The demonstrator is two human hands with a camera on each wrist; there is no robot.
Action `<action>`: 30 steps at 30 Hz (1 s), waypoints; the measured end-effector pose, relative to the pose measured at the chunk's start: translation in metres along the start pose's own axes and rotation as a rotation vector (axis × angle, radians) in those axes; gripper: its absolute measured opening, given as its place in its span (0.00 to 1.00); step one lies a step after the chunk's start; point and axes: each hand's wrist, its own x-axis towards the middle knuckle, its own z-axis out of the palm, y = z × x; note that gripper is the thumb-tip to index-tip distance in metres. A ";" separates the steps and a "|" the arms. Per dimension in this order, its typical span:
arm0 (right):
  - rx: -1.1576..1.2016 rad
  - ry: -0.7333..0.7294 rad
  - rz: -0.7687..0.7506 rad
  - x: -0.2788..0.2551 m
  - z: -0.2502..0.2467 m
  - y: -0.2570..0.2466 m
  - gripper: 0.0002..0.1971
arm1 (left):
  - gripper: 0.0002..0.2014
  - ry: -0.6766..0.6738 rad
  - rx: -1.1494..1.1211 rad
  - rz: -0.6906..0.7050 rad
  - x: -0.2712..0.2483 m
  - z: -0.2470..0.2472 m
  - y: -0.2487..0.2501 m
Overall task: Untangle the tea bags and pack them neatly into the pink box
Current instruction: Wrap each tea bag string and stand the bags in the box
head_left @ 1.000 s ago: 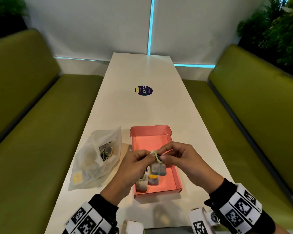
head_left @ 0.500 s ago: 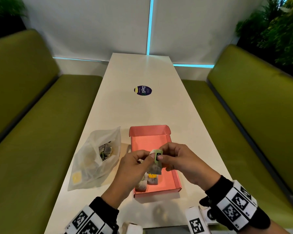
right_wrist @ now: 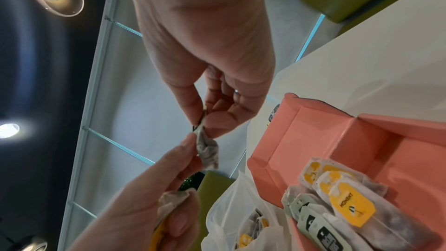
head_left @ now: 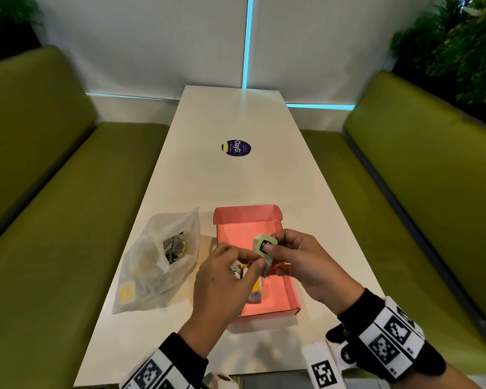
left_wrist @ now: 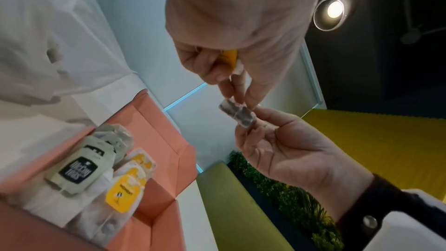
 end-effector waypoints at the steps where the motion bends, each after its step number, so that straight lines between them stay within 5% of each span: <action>1: -0.003 -0.001 -0.001 0.000 0.000 0.000 0.03 | 0.03 -0.012 0.006 -0.017 0.000 0.000 0.001; 17: -0.137 0.101 -0.079 -0.004 0.005 0.012 0.02 | 0.07 -0.061 -0.058 -0.206 0.000 -0.003 0.013; 25: -0.374 0.142 -0.255 -0.004 0.009 0.019 0.09 | 0.09 -0.045 -0.177 -0.253 -0.001 0.002 0.004; 30: -0.466 0.018 -0.221 0.000 0.004 0.021 0.10 | 0.07 -0.107 -0.099 -0.210 -0.004 0.000 -0.011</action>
